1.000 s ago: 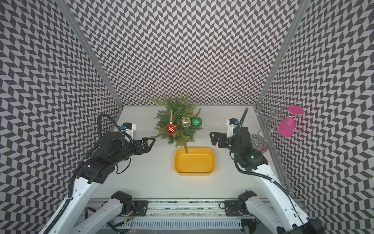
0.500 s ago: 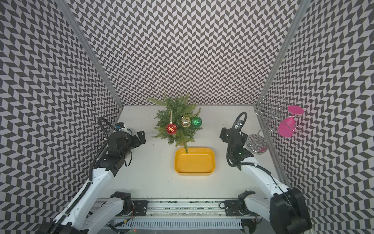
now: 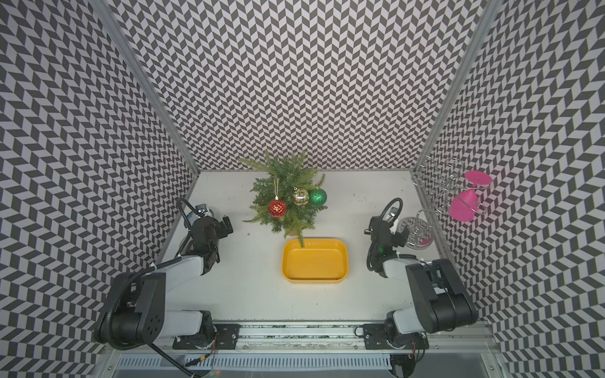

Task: Decorate the small christmas tree with ornaments
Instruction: Reset both arms

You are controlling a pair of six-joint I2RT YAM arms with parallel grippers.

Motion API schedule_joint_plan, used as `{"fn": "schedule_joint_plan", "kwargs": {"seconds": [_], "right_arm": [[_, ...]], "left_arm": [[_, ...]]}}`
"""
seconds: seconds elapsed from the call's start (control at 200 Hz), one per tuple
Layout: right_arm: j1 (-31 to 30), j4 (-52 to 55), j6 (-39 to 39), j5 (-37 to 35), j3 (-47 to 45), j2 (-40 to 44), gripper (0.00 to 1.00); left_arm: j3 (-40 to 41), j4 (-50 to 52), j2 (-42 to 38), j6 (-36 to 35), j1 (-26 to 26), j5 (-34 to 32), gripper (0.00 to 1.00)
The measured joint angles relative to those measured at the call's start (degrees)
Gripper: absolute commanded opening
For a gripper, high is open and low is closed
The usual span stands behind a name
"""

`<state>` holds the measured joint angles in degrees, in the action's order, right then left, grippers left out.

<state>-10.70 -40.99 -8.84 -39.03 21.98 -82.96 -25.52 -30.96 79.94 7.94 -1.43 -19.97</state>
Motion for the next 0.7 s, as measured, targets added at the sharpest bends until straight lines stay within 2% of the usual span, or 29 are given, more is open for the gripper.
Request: {"fn": "schedule_joint_plan", "kwargs": {"seconds": [0.245, 0.371, 0.441, 0.556, 0.701], "right_arm": [[0.15, -25.38, 6.40, 6.56, -9.62, -3.41, 0.99], [2.23, -28.11, 7.50, 12.85, -11.04, -3.87, 0.99], [3.58, -33.05, 7.76, 15.54, -11.08, -5.97, 0.99], [4.15, -30.69, 7.82, 18.18, -10.05, -5.88, 0.99], [4.13, -34.38, 8.02, 19.74, -10.01, -6.56, 0.99]], "left_arm": [[5.38, -18.03, 3.80, -2.45, 0.09, 4.61, 1.00], [10.56, -32.28, 8.66, -4.74, -0.09, 8.11, 1.00], [11.37, -32.54, 9.62, -5.40, -0.09, 9.35, 1.00], [11.37, -36.87, 9.60, -6.08, -0.26, 10.29, 1.00], [11.43, -39.04, 9.31, -6.93, -1.16, 9.92, 0.99]]}}
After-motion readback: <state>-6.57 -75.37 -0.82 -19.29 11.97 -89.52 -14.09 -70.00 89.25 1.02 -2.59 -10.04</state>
